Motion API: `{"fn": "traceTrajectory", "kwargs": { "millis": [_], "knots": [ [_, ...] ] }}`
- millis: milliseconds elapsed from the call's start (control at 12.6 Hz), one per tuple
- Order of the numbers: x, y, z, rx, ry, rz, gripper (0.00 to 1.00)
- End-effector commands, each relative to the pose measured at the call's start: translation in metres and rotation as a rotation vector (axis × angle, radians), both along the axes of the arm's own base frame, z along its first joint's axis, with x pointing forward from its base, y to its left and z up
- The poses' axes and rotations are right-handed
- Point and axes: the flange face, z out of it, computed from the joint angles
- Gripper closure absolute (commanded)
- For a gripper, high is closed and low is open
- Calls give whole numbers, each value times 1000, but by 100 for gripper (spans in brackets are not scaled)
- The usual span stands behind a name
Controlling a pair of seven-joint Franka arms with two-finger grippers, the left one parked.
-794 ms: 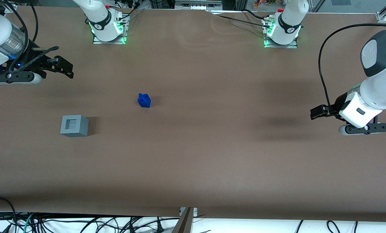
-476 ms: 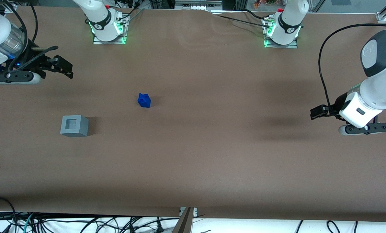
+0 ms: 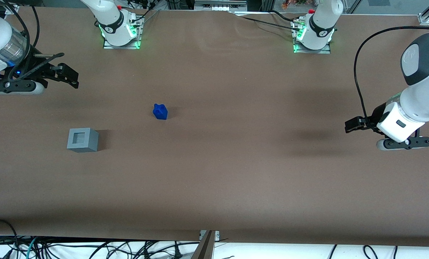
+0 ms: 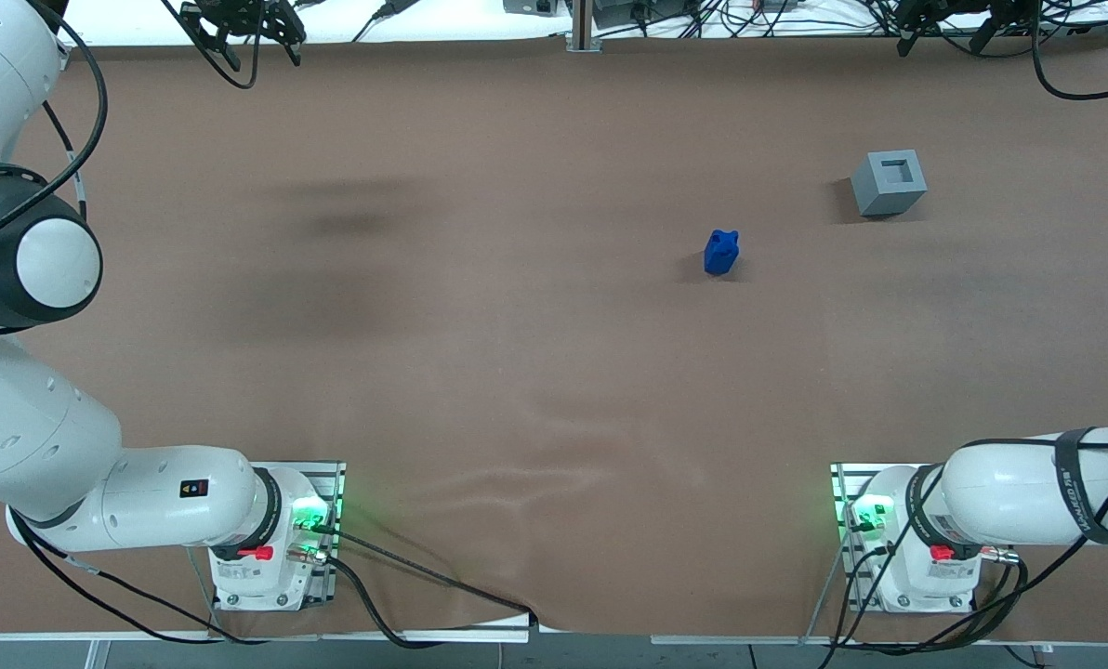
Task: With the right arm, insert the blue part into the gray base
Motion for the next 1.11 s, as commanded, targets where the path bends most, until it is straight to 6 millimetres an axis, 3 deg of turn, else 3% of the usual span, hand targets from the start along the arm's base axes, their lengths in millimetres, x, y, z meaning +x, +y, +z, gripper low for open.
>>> {"fn": "traceTrajectory", "kwargs": {
  "millis": [0, 1032],
  "knots": [
    [2, -1, 9, -9, -15, 25, 1],
    [1, 2, 7, -9, -8, 33, 1]
  ]
}}
